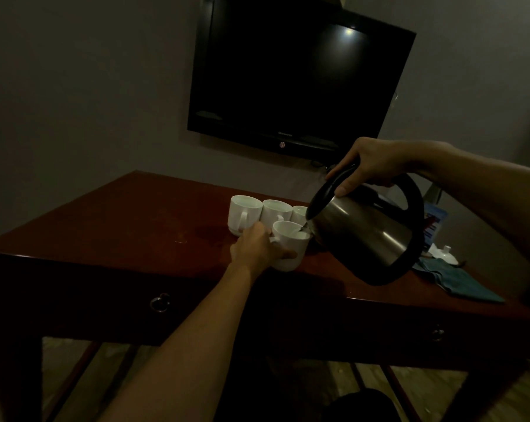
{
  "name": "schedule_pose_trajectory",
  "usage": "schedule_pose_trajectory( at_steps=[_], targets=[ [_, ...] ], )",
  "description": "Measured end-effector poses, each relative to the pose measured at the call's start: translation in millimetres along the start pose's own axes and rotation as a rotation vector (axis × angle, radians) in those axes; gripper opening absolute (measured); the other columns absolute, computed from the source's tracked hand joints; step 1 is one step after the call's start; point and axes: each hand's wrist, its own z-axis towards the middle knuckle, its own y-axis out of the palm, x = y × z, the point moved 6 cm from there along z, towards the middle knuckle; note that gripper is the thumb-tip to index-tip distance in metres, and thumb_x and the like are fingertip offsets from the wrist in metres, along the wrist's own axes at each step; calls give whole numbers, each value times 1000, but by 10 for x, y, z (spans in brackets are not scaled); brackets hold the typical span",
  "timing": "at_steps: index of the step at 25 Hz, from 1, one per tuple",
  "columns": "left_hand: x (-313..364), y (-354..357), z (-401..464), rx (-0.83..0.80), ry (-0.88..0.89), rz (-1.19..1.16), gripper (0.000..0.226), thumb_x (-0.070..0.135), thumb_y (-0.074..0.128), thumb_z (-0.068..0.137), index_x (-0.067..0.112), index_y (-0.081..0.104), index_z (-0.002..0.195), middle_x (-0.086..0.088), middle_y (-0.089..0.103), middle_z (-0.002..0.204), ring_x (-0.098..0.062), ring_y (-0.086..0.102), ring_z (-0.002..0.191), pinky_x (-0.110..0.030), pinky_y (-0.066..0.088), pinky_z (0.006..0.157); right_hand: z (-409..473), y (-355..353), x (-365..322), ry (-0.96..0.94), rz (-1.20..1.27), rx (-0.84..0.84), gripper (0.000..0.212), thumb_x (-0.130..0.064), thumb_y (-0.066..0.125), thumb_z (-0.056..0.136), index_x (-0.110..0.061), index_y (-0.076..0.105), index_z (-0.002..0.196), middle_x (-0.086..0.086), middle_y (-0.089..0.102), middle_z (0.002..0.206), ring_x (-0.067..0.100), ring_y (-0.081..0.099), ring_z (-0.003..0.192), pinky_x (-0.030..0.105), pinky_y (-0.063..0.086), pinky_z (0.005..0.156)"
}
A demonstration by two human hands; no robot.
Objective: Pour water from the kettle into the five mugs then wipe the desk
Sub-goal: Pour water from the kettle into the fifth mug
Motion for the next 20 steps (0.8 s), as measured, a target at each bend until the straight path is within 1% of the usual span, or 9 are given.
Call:
schedule_pose_trajectory(
  at_steps=[1, 4, 6, 8, 10, 11, 13, 17, 20],
  targets=[
    [1, 1, -3, -2, 0, 3, 47, 44, 86, 64, 17, 65, 97, 5, 67, 98, -13, 62, 93, -32, 50, 71, 8, 1, 0, -4, 7, 3, 67, -69, 85, 47, -41, 74, 107, 8, 73, 92, 43, 62, 81, 47, 55, 74],
    [12, -13, -6, -2, 7, 8, 47, 44, 86, 63, 16, 66, 96, 4, 67, 98, -15, 62, 93, -37, 53, 76, -2, -15, -41, -4, -1, 13, 55, -50, 83, 58, -35, 74, 110, 4, 69, 75, 28, 56, 67, 36, 48, 60],
    [8, -9, 1, -6, 8, 9, 48, 44, 87, 63, 16, 66, 97, 4, 67, 99, -14, 62, 94, -36, 52, 76, -21, -8, -65, -1, -10, 12, 51, -45, 83, 62, -33, 74, 110, -3, 67, 66, 20, 55, 60, 31, 46, 53],
    [14, -13, -6, 3, 11, 7, 48, 43, 86, 64, 16, 66, 97, 5, 67, 100, -13, 60, 93, -33, 48, 73, -23, -4, -83, -1, -36, 15, 48, -42, 82, 67, -31, 73, 113, -10, 67, 61, 16, 55, 57, 29, 45, 51],
    [16, -11, -8, 7, 7, 5, 46, 43, 86, 65, 16, 66, 97, 5, 67, 99, -13, 60, 93, -31, 44, 70, -23, -5, -93, 3, -43, 13, 44, -39, 81, 71, -31, 72, 113, -15, 66, 58, 13, 54, 56, 27, 44, 51],
    [13, -11, -8, 11, 5, 9, 46, 44, 86, 64, 17, 66, 96, 5, 67, 99, -14, 61, 93, -31, 44, 69, -20, -10, -91, 4, -41, 15, 46, -41, 82, 69, -31, 72, 114, -16, 67, 60, 15, 55, 58, 28, 45, 52],
    [15, -9, -3, 13, 10, 10, 46, 44, 86, 64, 17, 65, 95, 5, 67, 99, -14, 61, 93, -31, 47, 70, -28, -15, -111, 4, -41, 12, 53, -45, 82, 65, -30, 73, 115, -11, 69, 64, 19, 57, 61, 31, 46, 55],
    [6, -6, 7, 20, 13, 11, 51, 45, 86, 63, 16, 64, 99, 5, 67, 99, -12, 62, 90, -30, 48, 68, -35, -21, -121, 16, -49, 9, 44, -32, 81, 75, -27, 70, 118, -12, 64, 52, 5, 49, 40, 22, 42, 41],
    [-12, 6, 25, 25, 10, 21, 57, 49, 86, 61, 17, 63, 101, 5, 66, 100, -12, 62, 91, -31, 50, 70, -33, -31, -116, 25, -59, 19, 46, -31, 81, 76, -25, 70, 120, -11, 63, 50, 3, 49, 38, 21, 41, 40]
  ],
)
